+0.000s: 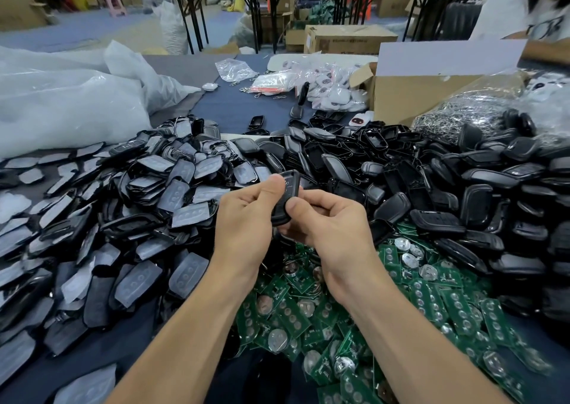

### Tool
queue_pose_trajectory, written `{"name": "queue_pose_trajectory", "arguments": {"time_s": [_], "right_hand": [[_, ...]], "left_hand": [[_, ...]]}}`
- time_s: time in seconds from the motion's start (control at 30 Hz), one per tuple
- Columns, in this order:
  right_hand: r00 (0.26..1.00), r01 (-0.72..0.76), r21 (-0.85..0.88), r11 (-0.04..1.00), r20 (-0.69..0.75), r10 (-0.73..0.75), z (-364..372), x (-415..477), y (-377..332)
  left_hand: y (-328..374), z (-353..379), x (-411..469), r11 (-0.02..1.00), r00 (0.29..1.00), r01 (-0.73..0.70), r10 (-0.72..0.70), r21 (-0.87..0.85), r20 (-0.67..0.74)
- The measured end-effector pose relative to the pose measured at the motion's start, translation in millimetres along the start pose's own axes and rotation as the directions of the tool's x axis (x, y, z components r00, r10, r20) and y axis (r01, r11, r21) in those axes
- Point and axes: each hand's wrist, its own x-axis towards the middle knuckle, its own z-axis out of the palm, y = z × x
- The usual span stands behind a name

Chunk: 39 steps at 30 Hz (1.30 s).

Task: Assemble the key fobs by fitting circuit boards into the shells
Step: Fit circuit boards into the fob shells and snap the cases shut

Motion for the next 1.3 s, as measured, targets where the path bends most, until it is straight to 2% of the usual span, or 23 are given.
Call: {"name": "queue_pose_trajectory", "arguments": {"time_s": [0.13, 0.3, 0.33, 0.37, 0.4, 0.43, 0.47, 0.5, 0.53, 0.57, 0.6, 0.63, 0.67, 0.7, 0.77, 0.83, 0.9, 0.93, 1.03, 1.07, 1.17, 1.2, 1.3], "right_hand": [[0.997, 0.012, -0.100, 0.995, 0.073, -0.005, -4.6, 0.5, -5.1], [0.985, -0.055, -0.269, 0.962, 0.146, 0.097, -22.7, 3.8, -29.9], [0.990, -0.056, -0.205, 0.977, 0.119, 0.082, -33.0, 6.3, -37.7], [0.996, -0.041, -0.021, 0.999, 0.074, 0.043, -45.5, 8.4, -46.6], [0.999, -0.002, 0.233, 0.972, 0.037, -0.007, -58.6, 9.6, -55.1], [0.998, 0.057, 0.417, 0.907, 0.005, -0.066, -71.6, 10.2, -61.7], [0.994, 0.109, 0.492, 0.864, -0.028, -0.109, -81.7, 11.5, -65.5], [0.991, 0.130, 0.474, 0.871, -0.055, -0.119, -86.0, 13.1, -66.3], [0.989, 0.142, 0.380, 0.914, -0.095, -0.114, -86.0, 16.1, -63.3], [0.981, 0.151, 0.210, 0.966, -0.152, -0.120, -82.3, 19.3, -58.2], [0.961, 0.158, -0.047, 0.986, -0.222, -0.165, -77.9, 21.7, -53.1], [0.935, 0.152, -0.351, 0.924, -0.252, -0.250, -73.0, 22.5, -47.8], [0.922, 0.133, -0.608, 0.783, -0.214, -0.323, -68.8, 23.0, -41.1], [0.932, 0.102, -0.777, 0.621, -0.143, -0.333, -64.9, 23.1, -34.1], [0.959, 0.017, -0.934, 0.357, -0.085, -0.269, -56.8, 22.1, -25.4], [0.956, -0.032, -0.960, 0.278, -0.110, -0.271, -53.8, 21.8, -20.9], [0.932, -0.006, -0.950, 0.312, -0.118, -0.341, -53.3, 19.5, -22.7], [0.918, 0.044, -0.931, 0.363, -0.105, -0.382, -52.9, 17.2, -25.3], [0.919, 0.256, -0.755, 0.603, -0.003, -0.393, -46.0, 7.2, -27.2], [0.935, 0.285, -0.670, 0.686, 0.036, -0.353, -41.2, 5.7, -24.5], [0.974, 0.226, -0.386, 0.894, 0.107, -0.200, -27.9, 2.8, -22.4], [0.970, 0.232, -0.331, 0.915, 0.145, -0.194, -25.9, 1.8, -24.0], [0.947, 0.293, -0.329, 0.898, 0.232, -0.224, -24.4, -1.6, -25.0]], "left_hand": [[-1.1, -3.2, 1.4, 0.999, 1.000, 0.000, 0.001, 0.033, -0.022], [-4.0, -2.1, 0.6, 0.997, 1.000, 0.016, -0.017, 0.077, 0.010], [-3.6, -1.9, -0.1, 0.999, 1.000, 0.023, -0.024, 0.048, 0.017], [-2.6, -2.1, -0.8, 0.999, 0.999, 0.029, -0.029, 0.025, 0.021], [-1.7, -2.6, -1.4, 0.999, 0.999, 0.030, -0.030, 0.019, 0.021], [-1.2, -3.6, -1.6, 0.999, 0.999, 0.027, -0.027, 0.027, 0.020], [-1.0, -3.9, -1.3, 0.999, 1.000, 0.022, -0.023, 0.042, 0.019], [-1.3, -4.1, -0.6, 0.998, 1.000, 0.017, -0.017, 0.062, 0.013], [-1.5, -3.6, -0.2, 0.996, 1.000, 0.010, -0.010, 0.084, 0.004], [-1.7, -2.9, 0.1, 0.994, 1.000, 0.004, -0.003, 0.107, -0.010], [-2.5, -2.5, 0.3, 0.992, 1.000, -0.004, 0.007, 0.129, -0.025], [-3.3, -2.7, 0.8, 0.988, 0.999, -0.018, 0.024, 0.153, -0.039], [-4.4, -3.7, 1.1, 0.983, 0.998, -0.036, 0.045, 0.177, -0.050], [-4.9, -4.8, 1.3, 0.979, 0.996, -0.053, 0.066, 0.199, -0.058], [-5.7, -6.8, 2.0, 0.969, 0.994, -0.073, 0.090, 0.236, -0.063], [-6.7, -6.5, 1.5, 0.957, 0.993, -0.077, 0.098, 0.280, -0.061], [-5.9, -5.4, 0.8, 0.938, 0.993, -0.091, 0.112, 0.334, -0.045], [-6.0, -5.3, 1.1, 0.925, 0.992, -0.105, 0.126, 0.366, -0.032], [-4.9, -3.4, -1.5, 0.894, 0.980, -0.195, 0.190, 0.403, 0.054], [-4.3, -2.3, -2.4, 0.913, 0.979, -0.204, 0.182, 0.353, 0.094], [-0.3, -1.9, -0.6, 0.988, 0.983, -0.109, 0.090, 0.111, 0.161], [2.1, -3.9, 0.6, 0.996, 0.985, -0.072, 0.062, 0.060, 0.163], [7.6, -10.3, 2.9, 1.000, 0.981, 0.008, -0.010, 0.012, 0.191]]}}
